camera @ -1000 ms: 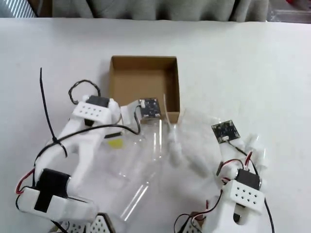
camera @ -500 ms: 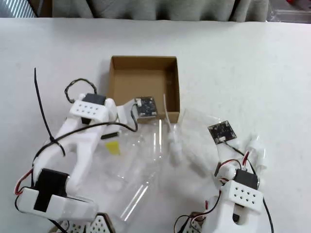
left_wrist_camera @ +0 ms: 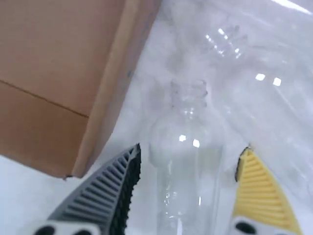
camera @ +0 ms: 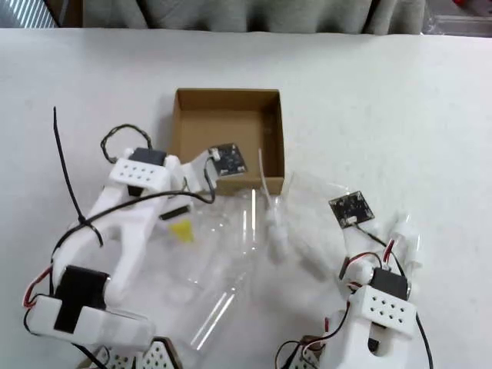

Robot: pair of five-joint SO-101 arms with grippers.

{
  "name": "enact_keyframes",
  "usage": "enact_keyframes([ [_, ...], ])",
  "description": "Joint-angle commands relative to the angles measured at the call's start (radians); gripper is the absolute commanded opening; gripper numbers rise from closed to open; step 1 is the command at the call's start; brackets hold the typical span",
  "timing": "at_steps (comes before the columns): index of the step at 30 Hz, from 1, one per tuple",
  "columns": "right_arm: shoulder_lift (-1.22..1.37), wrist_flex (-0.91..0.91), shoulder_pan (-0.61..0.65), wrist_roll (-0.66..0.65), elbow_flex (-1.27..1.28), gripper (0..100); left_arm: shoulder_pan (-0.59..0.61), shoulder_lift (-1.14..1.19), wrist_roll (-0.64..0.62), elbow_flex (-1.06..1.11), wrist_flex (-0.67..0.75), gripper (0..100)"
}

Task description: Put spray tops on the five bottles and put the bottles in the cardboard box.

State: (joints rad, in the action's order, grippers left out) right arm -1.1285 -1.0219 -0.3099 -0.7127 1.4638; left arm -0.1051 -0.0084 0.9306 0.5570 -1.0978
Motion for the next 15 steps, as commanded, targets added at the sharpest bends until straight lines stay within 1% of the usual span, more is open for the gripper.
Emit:
enact_keyframes([
  [1, -0.008, 0.002, 0.004, -0.008, -0.009, 1.5, 0.012, 0.056, -0.014, -0.023, 0.051, 31],
  [4, -0.008, 0.002, 0.004, -0.008, -0.009, 1.5, 0.012, 0.111, -0.02, -0.023, 0.094, 31],
  [9, -0.008, 0.002, 0.004, -0.008, -0.009, 1.5, 0.012, 0.11, -0.015, -0.025, 0.091, 31],
  [10, -0.008, 0.002, 0.004, -0.008, -0.009, 1.5, 0.012, 0.11, -0.015, -0.025, 0.087, 29],
  [12, -0.008, 0.002, 0.004, -0.008, -0.009, 1.5, 0.012, 0.111, -0.014, -0.025, 0.08, 24],
  [15, -0.008, 0.004, 0.004, -0.008, -0.009, 1.5, 0.007, 0.111, 0.009, -0.023, 0.077, 11],
])
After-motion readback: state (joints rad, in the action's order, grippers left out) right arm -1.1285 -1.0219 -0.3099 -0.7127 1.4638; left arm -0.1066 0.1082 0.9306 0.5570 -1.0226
